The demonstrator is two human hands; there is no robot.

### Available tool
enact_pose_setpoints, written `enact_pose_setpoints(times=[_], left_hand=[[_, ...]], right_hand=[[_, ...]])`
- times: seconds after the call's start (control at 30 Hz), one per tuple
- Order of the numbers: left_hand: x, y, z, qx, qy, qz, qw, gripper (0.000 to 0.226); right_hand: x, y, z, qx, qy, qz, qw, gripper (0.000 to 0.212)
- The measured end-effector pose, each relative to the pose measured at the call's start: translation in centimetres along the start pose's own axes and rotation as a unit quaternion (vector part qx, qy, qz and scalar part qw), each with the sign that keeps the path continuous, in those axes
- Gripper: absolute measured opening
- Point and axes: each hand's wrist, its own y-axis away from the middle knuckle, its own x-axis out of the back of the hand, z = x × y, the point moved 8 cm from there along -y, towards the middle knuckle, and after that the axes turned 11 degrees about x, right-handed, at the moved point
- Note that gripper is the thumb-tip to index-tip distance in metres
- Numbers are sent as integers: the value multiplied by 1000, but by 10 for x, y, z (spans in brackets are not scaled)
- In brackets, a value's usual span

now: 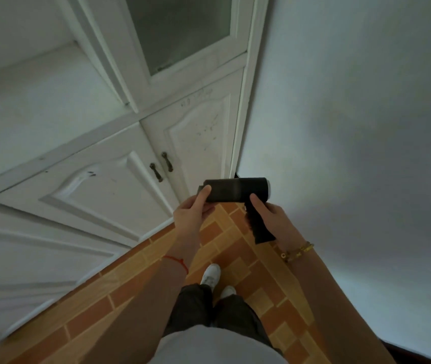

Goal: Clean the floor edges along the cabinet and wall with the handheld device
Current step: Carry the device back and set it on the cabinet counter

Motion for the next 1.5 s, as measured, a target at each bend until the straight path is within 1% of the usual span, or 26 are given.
enact_pose_setpoints(times=[0.1, 0.27, 0.37, 0.47, 0.53, 0.6, 0.7, 0.83, 0.9, 1.1, 1.17, 1.27, 1.37, 1.5], left_hand=[[22, 23, 7, -15, 21, 22, 999, 34], [63, 54, 23, -34, 84, 62, 994, 25], [92, 70, 34, -54, 105, 87, 989, 20], [130, 87, 46, -81, 132, 106, 982, 20], [158, 95, 53, -90, 156, 116, 977, 22], [188, 100, 57, -92, 183, 127, 970, 31], [236, 106, 64, -97, 217, 149, 960, 37], [306, 115, 83, -110, 231, 168, 952, 49], [345, 120, 96, -121, 233, 179, 948, 50], [456, 138, 141, -144, 240, 197, 940, 39], [489, 144, 155, -148, 239, 201, 938, 40], [532, 151, 174, -155, 236, 209, 936, 44], [567, 156, 190, -154, 250, 220, 930, 54], [602, 157, 212, -160, 260, 221, 926, 47]], right_hand=[[-16, 15, -21, 17, 6, -34, 999, 48], [-51, 29, -46, 33, 40, -87, 995, 59], [-79, 35, -57, 50, 41, -114, 991, 58], [-118, 41, -67, 58, 55, -152, 985, 62], [-147, 47, -76, 62, 52, -184, 980, 60], [-177, 53, -86, 69, 48, -215, 973, 55], [-226, 60, -95, 84, 68, -254, 961, 54], [-300, 72, -105, 83, 74, -291, 950, 52], [-340, 82, -112, 90, 76, -303, 946, 51], [-460, 108, -135, 105, 69, -317, 940, 47], [-493, 117, -142, 112, 69, -318, 939, 47], [-536, 129, -151, 122, 63, -322, 937, 45], [-569, 138, -163, 142, 68, -329, 931, 41], [-603, 140, -179, 165, 76, -330, 926, 38]])
